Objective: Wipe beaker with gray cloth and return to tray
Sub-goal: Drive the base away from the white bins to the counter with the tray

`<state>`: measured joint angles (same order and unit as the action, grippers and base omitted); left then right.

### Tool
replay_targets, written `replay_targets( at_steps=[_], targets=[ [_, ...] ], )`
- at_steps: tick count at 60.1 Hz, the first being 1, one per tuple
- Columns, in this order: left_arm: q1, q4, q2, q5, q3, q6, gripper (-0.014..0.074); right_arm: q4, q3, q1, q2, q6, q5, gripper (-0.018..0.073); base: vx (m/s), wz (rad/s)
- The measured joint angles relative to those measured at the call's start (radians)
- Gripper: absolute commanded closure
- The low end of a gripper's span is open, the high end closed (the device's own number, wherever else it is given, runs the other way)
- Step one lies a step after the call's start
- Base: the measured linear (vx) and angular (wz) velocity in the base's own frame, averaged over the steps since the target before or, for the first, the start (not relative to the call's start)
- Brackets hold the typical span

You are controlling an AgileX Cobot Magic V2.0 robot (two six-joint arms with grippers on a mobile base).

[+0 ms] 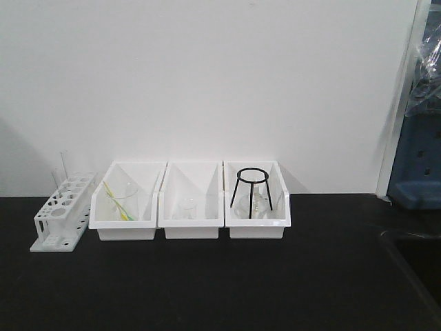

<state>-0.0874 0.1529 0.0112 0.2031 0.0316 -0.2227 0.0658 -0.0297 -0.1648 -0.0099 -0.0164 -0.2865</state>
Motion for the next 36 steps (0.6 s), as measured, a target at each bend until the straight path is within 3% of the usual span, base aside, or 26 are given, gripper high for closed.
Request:
replay_targets(
  at_steps=[36],
  targets=[
    [0.0,0.0,0.0,0.0,0.0,0.0,0.0602,0.0,0.0,0.0,0.0,0.0,0.0,0.0567,0.0,0.0]
  ],
)
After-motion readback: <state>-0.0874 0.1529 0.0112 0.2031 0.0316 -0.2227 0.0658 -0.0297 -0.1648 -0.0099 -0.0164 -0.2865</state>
